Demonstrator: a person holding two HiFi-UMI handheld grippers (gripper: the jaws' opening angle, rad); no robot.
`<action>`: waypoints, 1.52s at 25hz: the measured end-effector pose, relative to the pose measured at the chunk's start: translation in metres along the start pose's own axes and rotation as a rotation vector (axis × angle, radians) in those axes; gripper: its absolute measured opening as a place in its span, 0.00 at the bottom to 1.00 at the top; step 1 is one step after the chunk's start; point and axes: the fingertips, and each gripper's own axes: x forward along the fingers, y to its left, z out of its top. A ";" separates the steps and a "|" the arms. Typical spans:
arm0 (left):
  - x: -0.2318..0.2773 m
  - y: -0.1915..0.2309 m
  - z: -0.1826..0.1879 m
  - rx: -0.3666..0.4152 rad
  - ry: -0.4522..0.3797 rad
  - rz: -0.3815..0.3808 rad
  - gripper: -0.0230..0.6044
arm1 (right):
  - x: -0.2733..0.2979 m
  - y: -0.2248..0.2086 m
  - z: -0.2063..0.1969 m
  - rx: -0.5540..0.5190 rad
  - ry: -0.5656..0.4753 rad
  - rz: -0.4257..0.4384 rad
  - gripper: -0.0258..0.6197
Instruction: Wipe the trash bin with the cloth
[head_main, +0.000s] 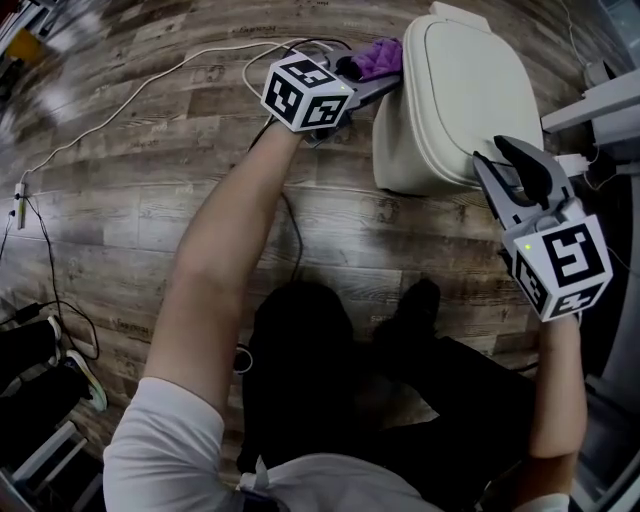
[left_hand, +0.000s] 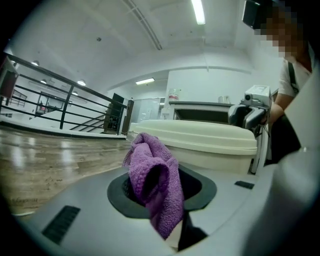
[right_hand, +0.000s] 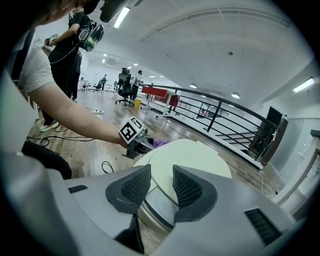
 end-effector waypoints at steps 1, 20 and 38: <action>-0.002 -0.004 -0.001 0.010 0.000 -0.011 0.23 | 0.001 0.001 -0.002 0.001 0.006 -0.001 0.26; -0.035 -0.111 -0.036 0.206 0.042 -0.161 0.22 | 0.005 0.008 -0.009 0.010 0.043 -0.048 0.21; -0.055 -0.221 -0.075 0.267 0.173 -0.393 0.21 | 0.010 0.025 0.005 -0.038 0.048 -0.031 0.18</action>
